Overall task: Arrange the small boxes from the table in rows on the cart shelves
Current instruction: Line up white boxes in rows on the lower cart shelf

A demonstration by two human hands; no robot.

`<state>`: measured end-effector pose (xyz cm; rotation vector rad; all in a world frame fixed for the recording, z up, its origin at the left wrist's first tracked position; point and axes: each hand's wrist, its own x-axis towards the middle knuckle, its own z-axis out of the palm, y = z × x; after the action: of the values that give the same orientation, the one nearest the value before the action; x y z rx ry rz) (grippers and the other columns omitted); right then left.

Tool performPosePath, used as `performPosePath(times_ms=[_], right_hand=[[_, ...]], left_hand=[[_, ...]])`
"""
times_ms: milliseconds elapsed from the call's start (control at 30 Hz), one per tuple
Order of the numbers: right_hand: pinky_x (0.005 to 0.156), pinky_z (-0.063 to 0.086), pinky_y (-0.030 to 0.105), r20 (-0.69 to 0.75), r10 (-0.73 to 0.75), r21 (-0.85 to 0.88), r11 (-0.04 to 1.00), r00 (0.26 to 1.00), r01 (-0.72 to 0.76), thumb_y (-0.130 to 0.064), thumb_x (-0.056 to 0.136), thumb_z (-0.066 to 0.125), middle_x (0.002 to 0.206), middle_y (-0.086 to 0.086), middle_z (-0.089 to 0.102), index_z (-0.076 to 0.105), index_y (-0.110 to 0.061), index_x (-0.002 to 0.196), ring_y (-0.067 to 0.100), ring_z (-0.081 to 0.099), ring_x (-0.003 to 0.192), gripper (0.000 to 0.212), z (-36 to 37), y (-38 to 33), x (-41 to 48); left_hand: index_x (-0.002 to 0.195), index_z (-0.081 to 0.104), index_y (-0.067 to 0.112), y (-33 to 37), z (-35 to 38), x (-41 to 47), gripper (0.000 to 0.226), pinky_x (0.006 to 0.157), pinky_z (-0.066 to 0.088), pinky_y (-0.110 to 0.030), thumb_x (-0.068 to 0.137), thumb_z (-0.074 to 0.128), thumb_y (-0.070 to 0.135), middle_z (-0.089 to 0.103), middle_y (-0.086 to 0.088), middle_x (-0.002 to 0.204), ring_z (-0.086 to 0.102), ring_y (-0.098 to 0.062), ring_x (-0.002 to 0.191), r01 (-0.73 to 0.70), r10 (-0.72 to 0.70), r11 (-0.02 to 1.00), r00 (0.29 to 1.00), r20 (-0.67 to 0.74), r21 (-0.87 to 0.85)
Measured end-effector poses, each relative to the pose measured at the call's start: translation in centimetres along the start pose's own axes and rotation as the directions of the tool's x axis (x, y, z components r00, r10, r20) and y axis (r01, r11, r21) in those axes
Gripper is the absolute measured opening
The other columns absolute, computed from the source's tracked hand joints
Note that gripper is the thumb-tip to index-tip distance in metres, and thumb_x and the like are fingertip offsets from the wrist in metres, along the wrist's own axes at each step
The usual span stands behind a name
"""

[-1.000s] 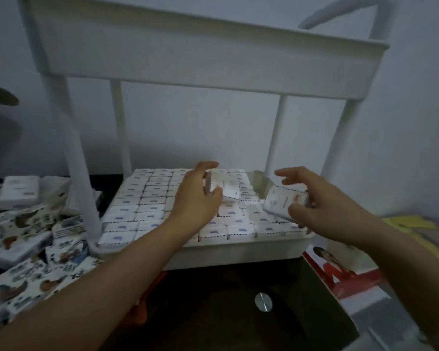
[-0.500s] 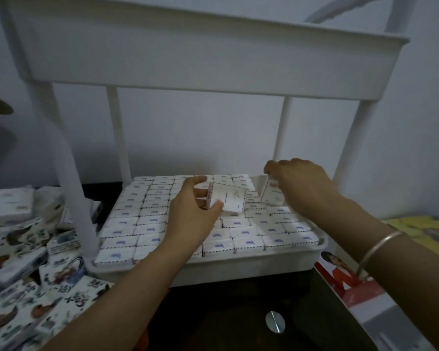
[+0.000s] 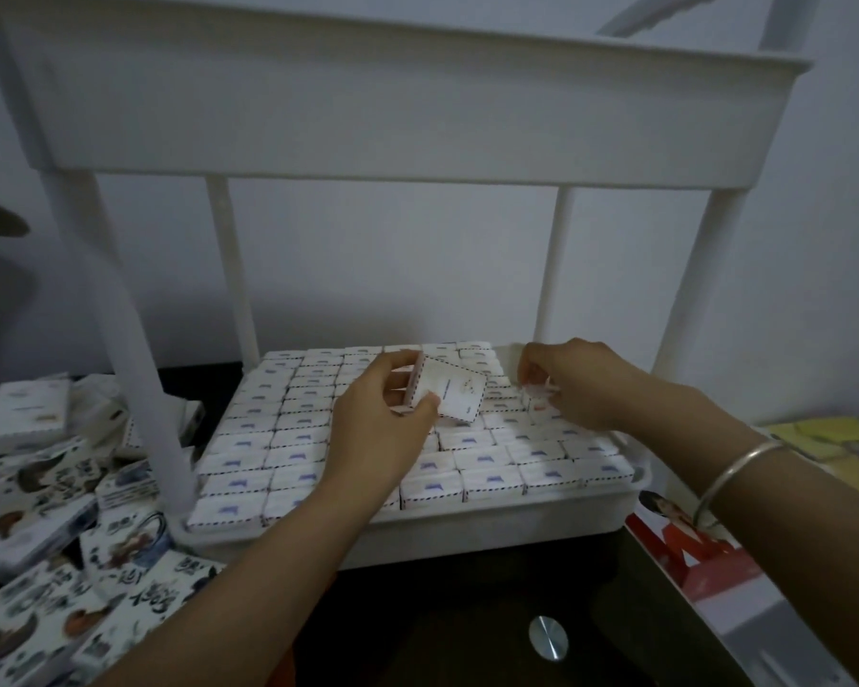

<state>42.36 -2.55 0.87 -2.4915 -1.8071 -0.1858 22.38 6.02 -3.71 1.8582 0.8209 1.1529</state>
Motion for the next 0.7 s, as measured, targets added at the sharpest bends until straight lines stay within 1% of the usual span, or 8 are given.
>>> performPosePath(times_ms=[100,167,233,333,433,567,633,700], right_hand=[[0.079,0.043,0.026,0.057,0.031,0.016,0.999,0.998,-0.032,-0.004,0.092,0.047,0.117,0.002,0.059,0.052,-0.023,0.116,0.019,0.053,0.097,0.031,0.7,-0.4,-0.1],[0.076,0.039,0.025,0.041,0.045,0.022,0.999,0.998,-0.046,-0.006,0.094,0.042,0.116,0.003,0.058,0.053,-0.023,0.116,0.018,0.049,0.091,0.03,0.7,-0.9,-0.3],[0.077,0.039,0.025,0.007,0.068,0.021,0.997,0.998,-0.068,-0.004,0.093,0.041,0.117,0.005,0.057,0.054,-0.02,0.12,0.021,0.052,0.096,0.034,0.7,-1.4,-0.9],[0.083,0.045,0.031,-0.117,0.102,0.016,0.995,0.988,-0.101,-0.001,0.09,0.043,0.122,0.007,0.053,0.057,-0.016,0.121,0.024,0.051,0.109,0.037,1.8,-2.3,-2.0],[0.07,0.042,0.03,-0.289,0.059,-0.072,0.994,0.956,-0.083,-0.003,0.089,0.046,0.122,0.005,0.051,0.063,-0.014,0.116,0.023,0.045,0.113,0.034,3.6,-2.4,-2.4],[0.067,0.035,0.026,-0.396,0.124,0.082,0.992,0.91,-0.1,-0.004,0.088,0.05,0.111,0.005,0.062,0.071,-0.016,0.113,0.025,0.056,0.1,0.035,4.8,-2.1,-2.6],[0.066,0.033,0.025,-0.423,0.135,0.102,0.99,0.896,-0.101,-0.004,0.088,0.048,0.104,0.004,0.067,0.072,-0.017,0.11,0.025,0.06,0.092,0.035,4.9,-2.1,-2.9],[0.061,0.032,0.026,-0.452,0.16,0.123,0.986,0.878,-0.117,-0.002,0.088,0.047,0.094,0.006,0.069,0.069,-0.013,0.104,0.026,0.059,0.077,0.03,5.0,-2.3,-3.2]], left_hand=[[0.12,0.061,0.031,0.1,0.0,-0.1,0.04,0.071,0.046,-0.002,0.085,0.07,0.015,0.063,0.021,0.098,0.057,0.012,0.089,-0.023,0.024,0.999,1.0,-0.012,0.037],[0.127,0.06,0.029,0.4,0.0,-0.4,0.044,0.083,0.05,-0.012,0.086,0.07,0.017,0.064,0.018,0.107,0.059,0.007,0.095,-0.088,0.09,0.991,0.996,-0.007,0.099],[0.13,0.059,0.028,1.1,0.0,-0.5,0.046,0.089,0.051,-0.023,0.086,0.069,0.018,0.064,0.014,0.114,0.06,-0.002,0.099,-0.196,0.197,0.965,0.98,0.012,0.174],[0.13,0.055,0.027,2.5,0.4,0.9,0.046,0.083,0.052,-0.028,0.086,0.068,0.02,0.063,0.012,0.109,0.061,-0.007,0.094,-0.329,0.322,0.911,0.944,0.067,0.247],[0.128,0.052,0.023,3.4,1.8,3.6,0.044,0.084,0.053,-0.032,0.087,0.067,0.021,0.066,0.005,0.11,0.063,-0.012,0.095,-0.374,0.354,0.891,0.927,0.121,0.257],[0.124,0.051,0.025,3.6,5.2,6.4,0.042,0.087,0.051,-0.035,0.086,0.067,0.02,0.067,0.004,0.112,0.064,-0.016,0.095,-0.415,0.331,0.863,0.895,0.298,0.287],[0.121,0.05,0.026,3.4,6.8,7.1,0.04,0.087,0.052,-0.038,0.085,0.066,0.019,0.067,0.003,0.111,0.064,-0.019,0.093,-0.443,0.306,0.846,0.86,0.409,0.298],[0.12,0.048,0.028,3.1,7.9,7.5,0.039,0.086,0.052,-0.039,0.085,0.064,0.018,0.067,0.002,0.112,0.064,-0.021,0.093,-0.492,0.278,0.81,0.802,0.529,0.319]])
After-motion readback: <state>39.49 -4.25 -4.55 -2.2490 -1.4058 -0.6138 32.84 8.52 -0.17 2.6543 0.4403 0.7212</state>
